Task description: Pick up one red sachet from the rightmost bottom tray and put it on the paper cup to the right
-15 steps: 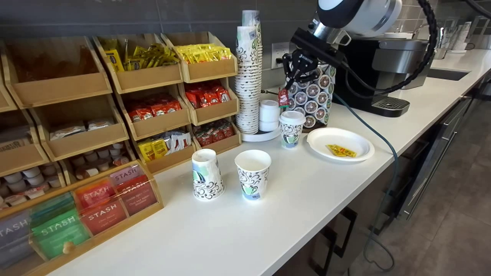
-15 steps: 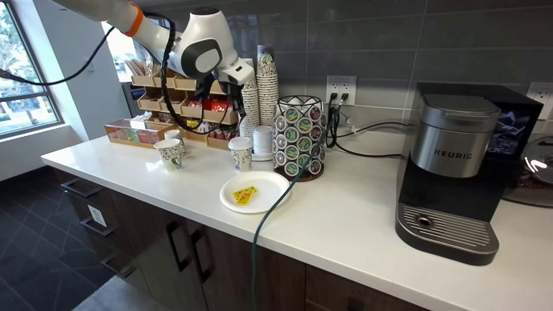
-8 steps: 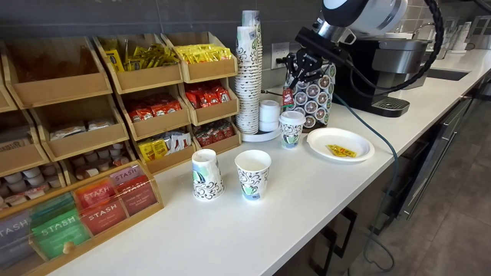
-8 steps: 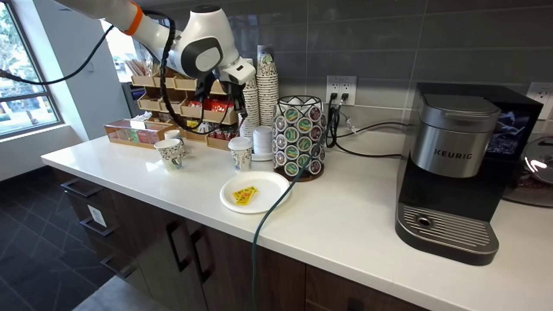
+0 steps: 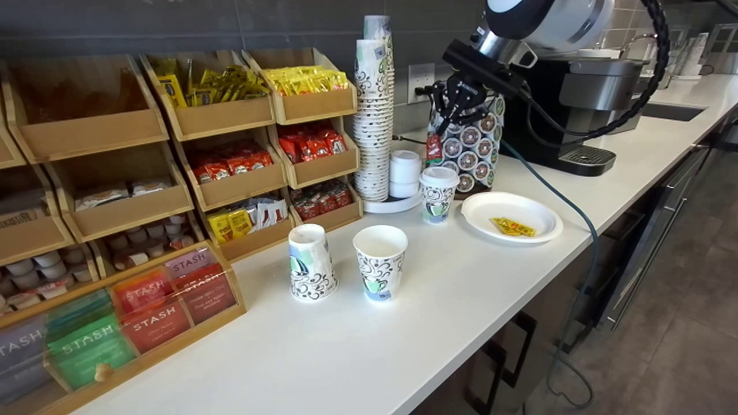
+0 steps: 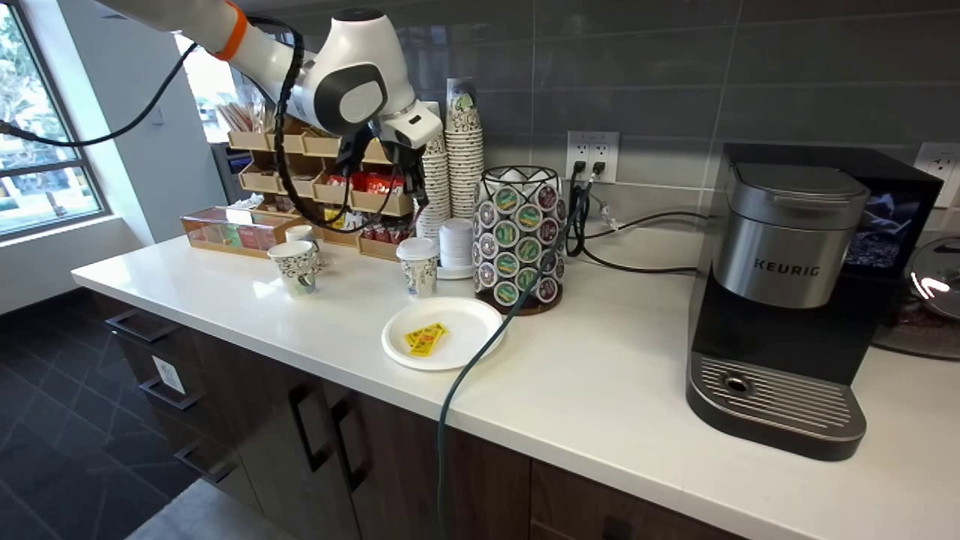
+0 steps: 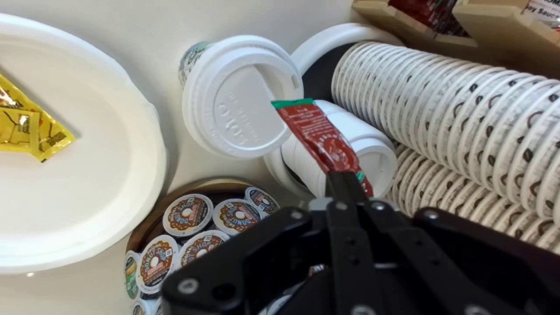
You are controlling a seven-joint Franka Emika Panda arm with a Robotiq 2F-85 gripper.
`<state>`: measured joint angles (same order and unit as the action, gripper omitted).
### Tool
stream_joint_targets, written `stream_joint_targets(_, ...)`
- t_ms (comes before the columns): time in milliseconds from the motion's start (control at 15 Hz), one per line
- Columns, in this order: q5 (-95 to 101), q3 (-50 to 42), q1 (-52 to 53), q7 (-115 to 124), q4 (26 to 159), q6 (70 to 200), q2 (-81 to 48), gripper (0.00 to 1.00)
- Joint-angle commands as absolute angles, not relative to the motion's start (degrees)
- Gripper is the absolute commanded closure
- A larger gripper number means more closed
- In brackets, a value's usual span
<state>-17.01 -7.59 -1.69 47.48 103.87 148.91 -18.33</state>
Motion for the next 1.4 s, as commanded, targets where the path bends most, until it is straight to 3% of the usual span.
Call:
stream_joint_targets(0,-14.7,-8.7,-1.0,53.1,104.4,145.6,-18.2,1.0)
stream_joint_targets(1333,-14.0,-8.0,-1.9,65.3,99.0,140.9,-23.0,1.0)
